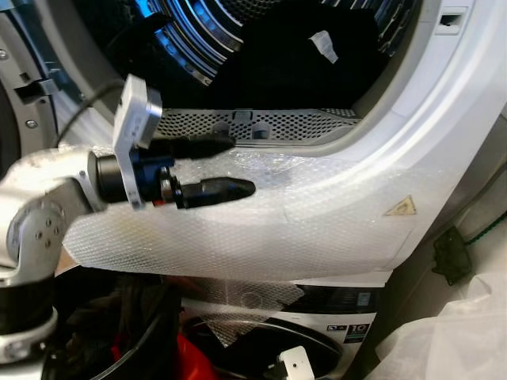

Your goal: Clothes washing

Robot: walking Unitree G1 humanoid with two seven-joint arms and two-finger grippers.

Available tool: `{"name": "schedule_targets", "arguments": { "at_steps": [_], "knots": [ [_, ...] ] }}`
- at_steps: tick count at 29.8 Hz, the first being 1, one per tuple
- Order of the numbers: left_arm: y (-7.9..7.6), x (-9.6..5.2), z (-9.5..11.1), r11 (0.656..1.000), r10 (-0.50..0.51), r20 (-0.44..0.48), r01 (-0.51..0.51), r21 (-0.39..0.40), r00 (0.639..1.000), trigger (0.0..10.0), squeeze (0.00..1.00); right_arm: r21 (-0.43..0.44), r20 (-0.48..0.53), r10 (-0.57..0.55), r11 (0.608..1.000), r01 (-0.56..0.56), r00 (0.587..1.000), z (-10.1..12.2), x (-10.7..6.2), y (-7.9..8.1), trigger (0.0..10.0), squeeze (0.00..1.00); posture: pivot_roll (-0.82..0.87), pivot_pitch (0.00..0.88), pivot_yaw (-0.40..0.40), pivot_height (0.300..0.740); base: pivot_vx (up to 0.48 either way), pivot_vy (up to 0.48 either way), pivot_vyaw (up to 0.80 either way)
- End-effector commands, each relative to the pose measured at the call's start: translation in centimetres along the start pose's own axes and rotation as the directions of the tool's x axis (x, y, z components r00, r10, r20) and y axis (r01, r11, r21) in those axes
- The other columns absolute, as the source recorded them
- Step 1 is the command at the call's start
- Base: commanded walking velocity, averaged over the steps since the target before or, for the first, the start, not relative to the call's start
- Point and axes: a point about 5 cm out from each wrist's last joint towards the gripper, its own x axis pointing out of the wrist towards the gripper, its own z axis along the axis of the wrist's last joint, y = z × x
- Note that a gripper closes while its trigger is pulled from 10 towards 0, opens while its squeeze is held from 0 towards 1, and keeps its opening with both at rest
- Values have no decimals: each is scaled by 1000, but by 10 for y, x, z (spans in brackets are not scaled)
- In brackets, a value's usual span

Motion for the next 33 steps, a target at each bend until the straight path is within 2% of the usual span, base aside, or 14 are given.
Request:
{"name": "schedule_targets", "arguments": {
  "at_steps": [1,4,12,19,22,23,24,26,27,28,29,30,32,33],
  "knots": [
    [-10,-3,-3,1000,2,-10,-2,-13,1000,10000,0,10,-21,2,1000,-2,1000,-1,3,5,10000,0,94,0,94,740,0,0,0],
    [-16,-8,-13,998,50,-27,-51,-40,998,10000,0,9,-25,-10,1000,10,1000,0,3,5,10000,0,107,0,102,740,0,0,0],
    [-33,-26,-46,926,340,-123,-355,-126,932,10000,0,-38,-29,-227,973,226,973,2,-3,-20,10000,0,187,0,119,740,0,0,0],
    [-51,-45,-82,795,529,-255,-577,-184,810,10000,0,-7,-55,-362,932,362,931,-6,-13,-38,10000,0,264,0,104,740,0,0,0],
    [-55,-53,-96,714,609,-315,-676,-181,728,10000,0,-38,-74,-371,929,369,926,-11,-15,-39,10000,0,277,0,101,740,0,0,0],
    [-58,-58,-104,658,654,-345,-731,-181,674,10000,0,-32,-84,-378,926,376,922,-15,-17,-41,10000,0,283,0,98,740,0,0,0],
    [-58,-58,-104,658,654,-345,-731,-181,674,10000,0,-32,-84,-378,926,376,922,-15,-17,-41,10000,0,283,0,98,740,0,0,0],
    [-62,-67,-113,566,719,-376,-806,-172,585,10000,0,-24,-110,-378,925,378,919,-21,-20,-43,10000,0,307,0,95,740,0,0,0],
    [-63,-75,-120,483,766,-408,-863,-145,497,10000,0,-29,-128,-376,926,376,918,-26,-22,-42,10000,0,310,0,94,740,0,0,0],
    [-63,-80,-124,441,784,-425,-888,-131,452,10000,0,-32,-134,-376,927,375,917,-28,-23,-42,10000,0,310,0,94,740,0,0,0],
    [-63,-80,-124,441,784,-425,-888,-131,452,10000,0,-32,-134,-376,927,375,917,-28,-23,-42,10000,0,310,0,94,740,0,0,0],
    [-65,-88,-132,370,802,-457,-921,-124,384,10000,0,-31,-144,-377,926,377,915,-31,-23,-42,10000,0,319,0,95,740,0,0,0],
    [-65,-91,-134,352,805,-464,-927,-127,369,10000,0,-29,-146,-378,925,378,914,-31,-23,-42,10000,0,319,0,100,740,0,0,0],
    [-65,-105,-143,258,826,-492,-961,-102,274,10000,271,-18,-154,-378,925,380,913,-34,-24,-41,10000,0,318,0,103,740,0,0,0]
  ]
}}
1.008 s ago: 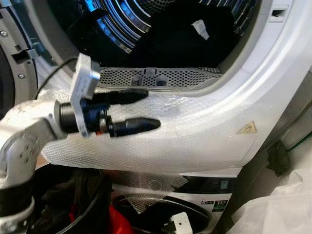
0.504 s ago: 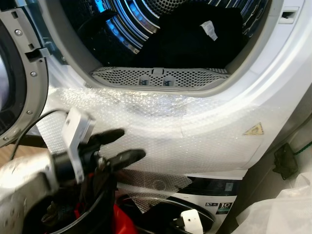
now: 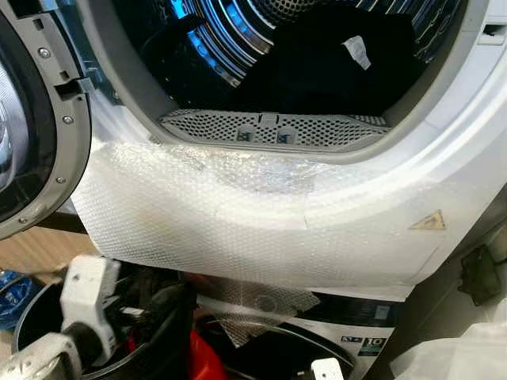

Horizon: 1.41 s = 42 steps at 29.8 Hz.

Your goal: Clothes washing

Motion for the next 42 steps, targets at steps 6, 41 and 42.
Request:
{"name": "schedule_targets", "arguments": {
  "at_steps": [6,41,42],
  "knots": [
    [65,-9,-43,921,384,-103,-389,-30,918,10000,1000,22,-46,21,1000,-20,999,-15,-3,4,10000,0,320,0,47,740,0,0,0],
    [85,123,-36,992,123,-156,-126,-11,980,10000,1000,-7,-31,6,1000,-6,999,-13,-6,-22,10000,0,157,0,-42,740,0,0,0],
    [78,129,-40,994,106,-171,-106,6,980,10000,1000,-3,-31,2,1000,-2,1000,-13,-6,-22,10000,0,150,0,-43,740,0,0,0]
  ]
}}
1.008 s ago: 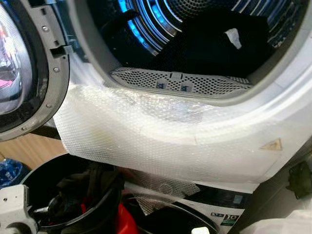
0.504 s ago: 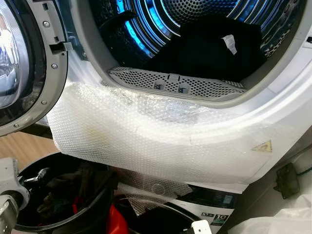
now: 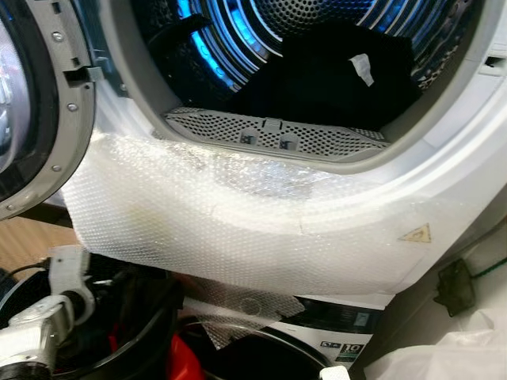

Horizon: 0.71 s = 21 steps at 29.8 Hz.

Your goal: Clothes washing

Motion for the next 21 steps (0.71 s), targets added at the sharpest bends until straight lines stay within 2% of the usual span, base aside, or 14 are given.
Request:
{"name": "schedule_targets", "arguments": {
  "at_steps": [1,4,10,14,17,19,21],
  "knots": [
    [-17,12,-12,998,-34,-57,37,57,998,10000,1000,10,5,-4,1000,4,1000,-2,-1,-1,10000,0,132,0,-41,740,0,0,0],
    [-23,18,-12,999,-33,-60,34,21,998,10000,1000,29,9,-14,1000,13,1000,-3,-1,-3,10000,0,113,0,-38,740,0,0,0],
    [-19,27,-14,997,58,-64,-61,-43,996,10000,1000,37,19,-40,999,40,999,-6,-4,-10,10000,0,93,0,-37,740,0,0,0],
    [-24,31,-14,996,68,-64,-72,-58,996,10000,1000,42,21,-44,998,44,999,-6,-4,-14,10000,0,69,0,-41,740,0,0,0],
    [-16,31,-2,984,159,-22,-160,-75,987,10000,1000,45,28,-53,998,52,998,-5,-5,-17,10000,0,56,0,-36,740,0,0,0],
    [-14,30,0,981,174,-15,-175,-81,985,10000,1000,45,29,-55,998,53,998,-4,-5,-17,10000,0,56,0,-36,740,0,0,0],
    [1,25,9,964,255,21,-252,-87,967,10000,1000,59,36,-66,996,64,997,-3,-5,-19,10000,0,50,0,-30,740,0,0,0]
  ]
}}
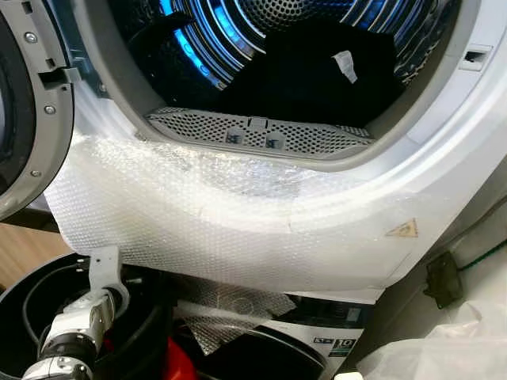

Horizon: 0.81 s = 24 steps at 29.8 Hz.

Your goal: Clothes washing

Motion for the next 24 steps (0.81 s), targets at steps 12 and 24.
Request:
{"name": "schedule_targets", "arguments": {
  "at_steps": [12,24],
  "knots": [
    [42,-12,3,993,114,-21,-113,26,993,10000,0,35,21,-25,999,24,999,5,0,-4,10000,0,54,0,-24,740,0,0,0],
    [40,-11,-9,986,64,-42,-56,159,997,10000,0,21,17,-17,1000,17,1000,5,0,-5,10000,0,61,0,-42,740,0,0,0]
  ]
}}
